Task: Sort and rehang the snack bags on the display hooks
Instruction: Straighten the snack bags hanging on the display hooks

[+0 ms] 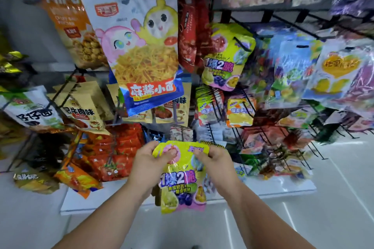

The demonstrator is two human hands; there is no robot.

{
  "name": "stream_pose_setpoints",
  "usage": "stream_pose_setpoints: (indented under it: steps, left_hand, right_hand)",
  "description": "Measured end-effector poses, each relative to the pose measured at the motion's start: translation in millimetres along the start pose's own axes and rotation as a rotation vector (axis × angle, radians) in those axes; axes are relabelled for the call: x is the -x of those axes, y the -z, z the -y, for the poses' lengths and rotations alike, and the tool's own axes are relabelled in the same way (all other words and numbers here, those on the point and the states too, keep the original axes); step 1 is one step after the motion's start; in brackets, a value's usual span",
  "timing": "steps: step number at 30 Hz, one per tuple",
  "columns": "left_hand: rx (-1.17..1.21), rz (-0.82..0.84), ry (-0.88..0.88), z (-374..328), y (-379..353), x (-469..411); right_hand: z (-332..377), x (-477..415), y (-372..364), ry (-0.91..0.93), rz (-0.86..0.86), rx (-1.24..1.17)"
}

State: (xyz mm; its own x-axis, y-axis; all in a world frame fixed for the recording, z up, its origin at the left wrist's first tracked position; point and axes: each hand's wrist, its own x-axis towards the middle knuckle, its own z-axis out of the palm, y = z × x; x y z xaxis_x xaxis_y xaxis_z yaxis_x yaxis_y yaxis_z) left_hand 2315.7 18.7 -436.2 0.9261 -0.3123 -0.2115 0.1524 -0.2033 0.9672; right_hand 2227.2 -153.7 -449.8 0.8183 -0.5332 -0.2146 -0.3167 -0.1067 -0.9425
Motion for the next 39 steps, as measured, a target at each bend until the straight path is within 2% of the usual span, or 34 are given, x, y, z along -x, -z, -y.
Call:
stream_pose_setpoints:
  steps: [7,14,24,34,39]
  left_hand:
    - [0.048,0.079,-0.103,-48,-28,18]
    - [0.098,0.226,-0.136,-81,-33,4]
    - [0.180,0.253,-0.177,-109,-58,-4]
    - [0.286,0.031,-0.136,-126,-100,-22]
    - [0.141,-0.222,-0.241,-133,-114,-23]
  right_hand:
    - [34,-3,32,0.072,-0.016,-0.069]
    - [83,9,62,0.130,-0.200,-0.114]
    - [91,-2,95,0.203,-0.259,-0.102]
    - [109,-50,147,0.288,-0.155,-0.049]
    - [118,-72,170,0.406,-0.126,-0.001]
